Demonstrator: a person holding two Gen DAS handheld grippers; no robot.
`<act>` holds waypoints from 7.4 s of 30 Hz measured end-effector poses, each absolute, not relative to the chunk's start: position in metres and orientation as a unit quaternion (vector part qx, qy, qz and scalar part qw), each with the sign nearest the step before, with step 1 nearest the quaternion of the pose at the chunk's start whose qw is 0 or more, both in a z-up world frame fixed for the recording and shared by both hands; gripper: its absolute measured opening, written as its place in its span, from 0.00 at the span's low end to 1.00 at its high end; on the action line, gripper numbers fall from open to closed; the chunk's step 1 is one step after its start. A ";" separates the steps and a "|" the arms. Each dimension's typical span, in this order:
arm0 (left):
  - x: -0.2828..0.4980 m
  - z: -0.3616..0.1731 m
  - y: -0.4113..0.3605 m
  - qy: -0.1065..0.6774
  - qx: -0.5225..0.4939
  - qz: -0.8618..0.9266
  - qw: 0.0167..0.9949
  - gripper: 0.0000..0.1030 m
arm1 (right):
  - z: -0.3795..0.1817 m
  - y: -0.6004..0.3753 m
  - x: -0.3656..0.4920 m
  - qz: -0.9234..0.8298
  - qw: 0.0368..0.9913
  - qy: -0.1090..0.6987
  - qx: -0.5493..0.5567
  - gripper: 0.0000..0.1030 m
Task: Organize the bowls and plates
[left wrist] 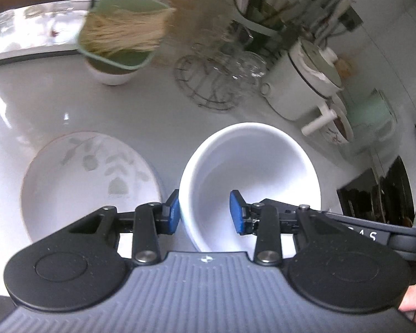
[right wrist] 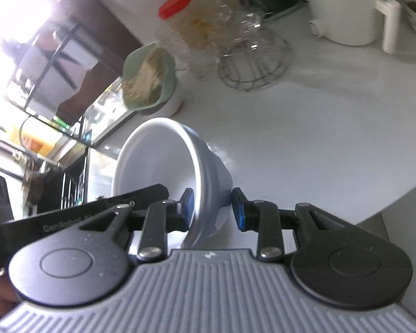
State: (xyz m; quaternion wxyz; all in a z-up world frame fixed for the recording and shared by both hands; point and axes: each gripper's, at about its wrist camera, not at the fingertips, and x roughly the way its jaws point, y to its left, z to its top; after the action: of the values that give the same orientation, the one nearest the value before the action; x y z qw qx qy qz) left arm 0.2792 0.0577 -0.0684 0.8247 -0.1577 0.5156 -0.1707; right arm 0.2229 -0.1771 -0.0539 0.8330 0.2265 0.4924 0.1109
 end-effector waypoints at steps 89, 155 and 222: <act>0.181 0.032 0.197 0.370 -0.153 -0.056 0.914 0.54 | 0.059 -0.078 0.186 0.187 0.929 0.293 0.131 0.33; -0.032 0.010 0.085 0.352 -0.052 -0.018 0.934 0.97 | 0.000 -0.169 -0.018 0.132 0.948 0.279 0.082 0.85; -0.070 0.015 0.091 0.344 -0.077 -0.017 0.936 0.97 | 0.008 -0.161 -0.045 0.119 0.955 0.258 0.083 0.85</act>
State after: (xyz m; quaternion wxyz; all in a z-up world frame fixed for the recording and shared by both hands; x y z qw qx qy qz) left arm -0.0698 0.0908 0.0147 0.9356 -0.0770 0.3441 -0.0168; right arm -0.0453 -0.1614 0.0079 0.9551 0.0832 0.2582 0.1193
